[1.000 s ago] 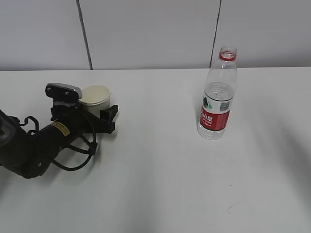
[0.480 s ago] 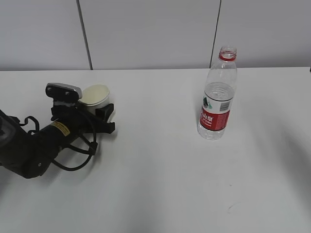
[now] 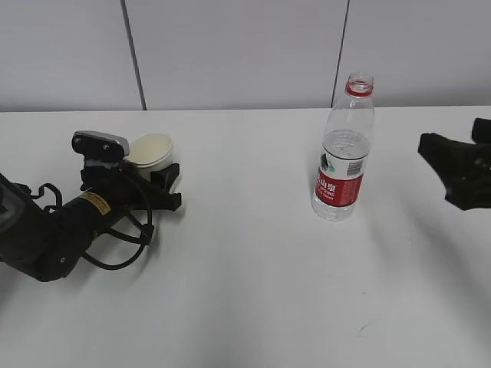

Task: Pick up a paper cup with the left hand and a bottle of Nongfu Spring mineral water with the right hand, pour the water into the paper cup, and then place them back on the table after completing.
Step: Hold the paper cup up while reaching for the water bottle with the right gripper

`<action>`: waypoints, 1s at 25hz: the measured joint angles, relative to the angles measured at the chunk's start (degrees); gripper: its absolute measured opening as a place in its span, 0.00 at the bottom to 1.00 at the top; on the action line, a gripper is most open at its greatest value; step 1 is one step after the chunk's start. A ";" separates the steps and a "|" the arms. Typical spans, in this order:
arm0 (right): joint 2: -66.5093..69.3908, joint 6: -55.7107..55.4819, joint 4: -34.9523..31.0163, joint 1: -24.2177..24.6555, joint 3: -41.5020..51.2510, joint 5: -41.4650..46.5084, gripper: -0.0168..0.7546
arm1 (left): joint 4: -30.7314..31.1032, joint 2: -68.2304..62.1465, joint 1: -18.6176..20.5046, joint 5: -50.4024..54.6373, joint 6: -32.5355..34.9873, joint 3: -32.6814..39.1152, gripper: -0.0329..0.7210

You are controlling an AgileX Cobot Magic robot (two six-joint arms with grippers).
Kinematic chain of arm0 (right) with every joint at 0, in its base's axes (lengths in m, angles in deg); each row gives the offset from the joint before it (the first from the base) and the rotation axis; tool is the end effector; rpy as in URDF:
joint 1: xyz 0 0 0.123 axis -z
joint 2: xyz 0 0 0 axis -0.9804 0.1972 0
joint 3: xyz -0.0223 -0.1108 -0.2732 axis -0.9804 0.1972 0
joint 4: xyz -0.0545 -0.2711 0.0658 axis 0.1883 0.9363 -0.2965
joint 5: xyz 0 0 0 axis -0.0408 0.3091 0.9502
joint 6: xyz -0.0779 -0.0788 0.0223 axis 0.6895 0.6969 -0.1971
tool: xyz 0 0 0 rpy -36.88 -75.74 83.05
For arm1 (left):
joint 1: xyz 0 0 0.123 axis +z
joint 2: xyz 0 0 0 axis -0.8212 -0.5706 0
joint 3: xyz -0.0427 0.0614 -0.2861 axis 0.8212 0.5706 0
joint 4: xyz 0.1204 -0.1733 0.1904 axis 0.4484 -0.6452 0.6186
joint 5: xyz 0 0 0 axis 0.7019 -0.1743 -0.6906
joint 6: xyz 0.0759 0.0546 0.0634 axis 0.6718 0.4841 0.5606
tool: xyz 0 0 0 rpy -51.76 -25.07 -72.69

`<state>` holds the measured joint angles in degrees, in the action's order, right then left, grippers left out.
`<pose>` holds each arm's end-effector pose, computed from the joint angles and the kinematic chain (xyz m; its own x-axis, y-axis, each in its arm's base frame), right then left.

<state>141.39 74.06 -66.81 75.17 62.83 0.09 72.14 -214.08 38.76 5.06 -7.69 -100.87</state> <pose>0.2513 0.0334 0.2142 -0.1557 -0.0857 -0.9841 -0.2309 0.9718 -0.0481 0.4010 -0.1382 0.0295 -0.1712 0.0416 -0.9844 0.4359 0.8992 -0.0378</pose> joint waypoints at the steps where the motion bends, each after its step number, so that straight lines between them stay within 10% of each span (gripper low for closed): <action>1: 1.93 -0.64 1.40 0.00 0.00 -1.59 0.73 | 0.00 0.00 0.00 0.00 0.00 0.00 0.57; 25: 29.22 -1.90 1.58 0.00 0.00 -28.30 0.73 | -0.22 0.00 0.00 -0.04 0.00 0.00 0.56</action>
<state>170.61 72.16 -65.23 75.17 62.83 -28.21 71.92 -214.08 38.76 5.02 -7.69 -100.87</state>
